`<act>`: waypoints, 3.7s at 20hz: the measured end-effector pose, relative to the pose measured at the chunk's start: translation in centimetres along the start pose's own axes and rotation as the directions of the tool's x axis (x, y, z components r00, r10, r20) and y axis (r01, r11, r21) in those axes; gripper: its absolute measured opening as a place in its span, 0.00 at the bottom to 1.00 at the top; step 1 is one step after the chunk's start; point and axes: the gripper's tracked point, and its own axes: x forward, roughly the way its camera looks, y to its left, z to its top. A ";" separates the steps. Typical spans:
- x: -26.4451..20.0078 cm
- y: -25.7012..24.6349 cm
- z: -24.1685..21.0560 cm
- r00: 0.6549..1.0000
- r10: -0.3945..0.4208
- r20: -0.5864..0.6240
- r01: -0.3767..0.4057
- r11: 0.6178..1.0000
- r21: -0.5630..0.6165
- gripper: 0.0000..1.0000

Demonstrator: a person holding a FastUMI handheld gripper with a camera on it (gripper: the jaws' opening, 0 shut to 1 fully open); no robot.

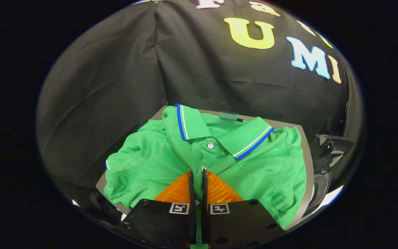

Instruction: Put the clothes into the washing machine and then close the washing machine lid.

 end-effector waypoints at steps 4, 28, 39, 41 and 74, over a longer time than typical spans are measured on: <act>0.0 -0.1 0.2 1.000 0.015 0.020 -0.016 0.999 0.041 0.02; -17.5 -6.7 12.0 0.910 0.122 0.397 -0.124 0.992 -0.020 0.01; -22.6 -22.7 10.9 0.893 -0.042 0.448 0.021 0.999 0.050 0.01; -23.3 -25.7 10.3 0.893 -0.080 0.444 0.054 0.996 0.072 0.01; -1.4 -44.4 -13.4 0.950 -0.309 -0.051 0.311 0.912 0.267 0.01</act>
